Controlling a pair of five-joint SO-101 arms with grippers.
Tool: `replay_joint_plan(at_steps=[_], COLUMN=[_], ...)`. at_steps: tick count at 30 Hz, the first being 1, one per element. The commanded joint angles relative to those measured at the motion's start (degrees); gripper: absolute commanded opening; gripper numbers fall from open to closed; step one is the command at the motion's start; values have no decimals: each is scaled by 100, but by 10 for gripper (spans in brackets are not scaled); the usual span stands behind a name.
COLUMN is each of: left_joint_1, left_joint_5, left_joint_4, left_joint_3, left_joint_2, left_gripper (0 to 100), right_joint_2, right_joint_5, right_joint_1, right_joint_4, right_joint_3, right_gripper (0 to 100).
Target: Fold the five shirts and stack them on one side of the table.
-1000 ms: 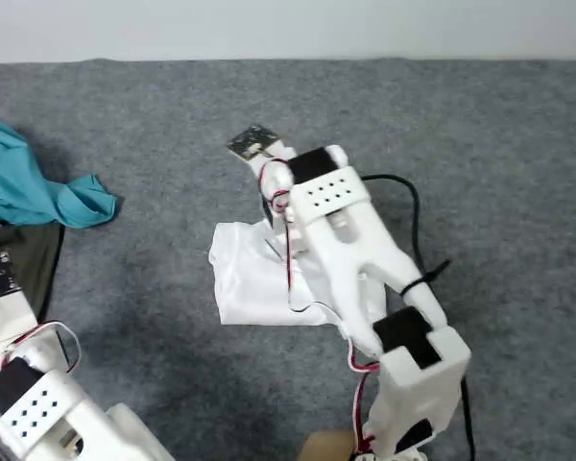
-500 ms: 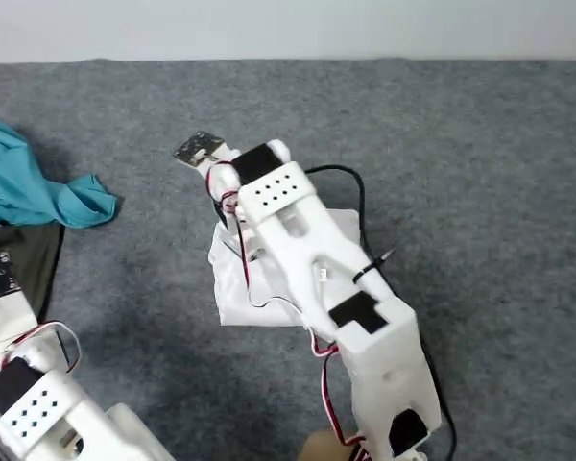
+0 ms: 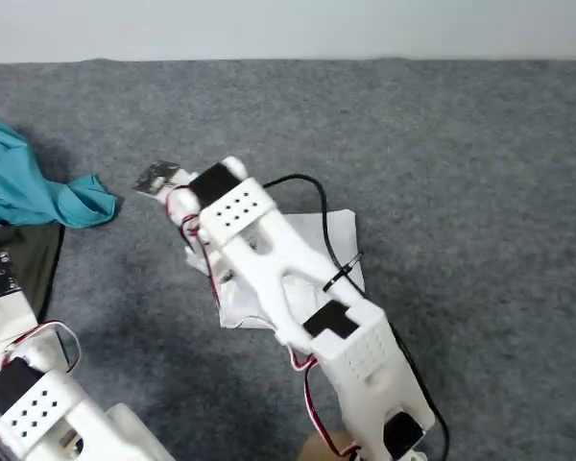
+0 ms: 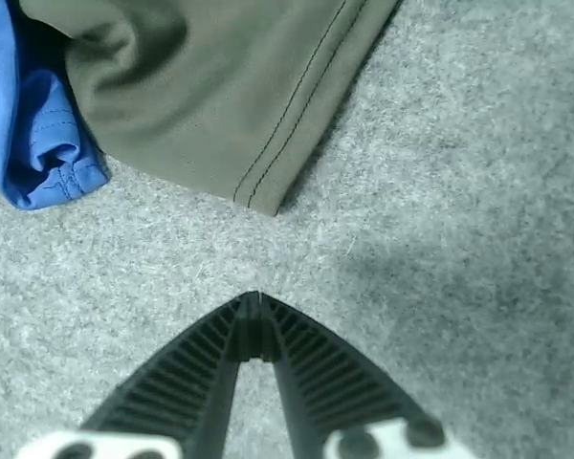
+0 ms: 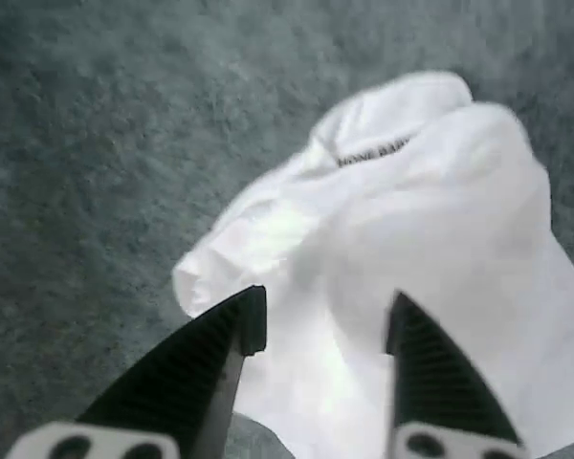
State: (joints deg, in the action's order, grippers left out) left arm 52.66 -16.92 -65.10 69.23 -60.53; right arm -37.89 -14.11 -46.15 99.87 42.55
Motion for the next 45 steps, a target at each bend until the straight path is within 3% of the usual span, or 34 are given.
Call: replay_joint_plan(at_steps=[1,6,10,15,23,33,45], left_joint_1=[0,0,0,0,0,-18,-18], left_joint_5=[-26,-26,-26,-18,-18,-18,-18], left_joint_4=[-35,-35,-44,-44,-44,-44,-18], left_joint_3=[-57,-57,-57,-57,-57,-57,66], left_joint_2=[-114,-114,-114,-114,-114,-114,-114], left_gripper=[3,3,3,3,3,3,3], right_joint_2=[101,145,391,330,295,295,664], right_joint_5=[53,26,9,-633,-738,-738,-712], right_joint_1=[-110,-66,488,1341,2185,2141,945], right_joint_4=[215,259,268,277,286,277,286], right_joint_3=[607,1222,1266,1266,141,-1029,-1723], right_gripper=[255,253,232,8,10,10,10])
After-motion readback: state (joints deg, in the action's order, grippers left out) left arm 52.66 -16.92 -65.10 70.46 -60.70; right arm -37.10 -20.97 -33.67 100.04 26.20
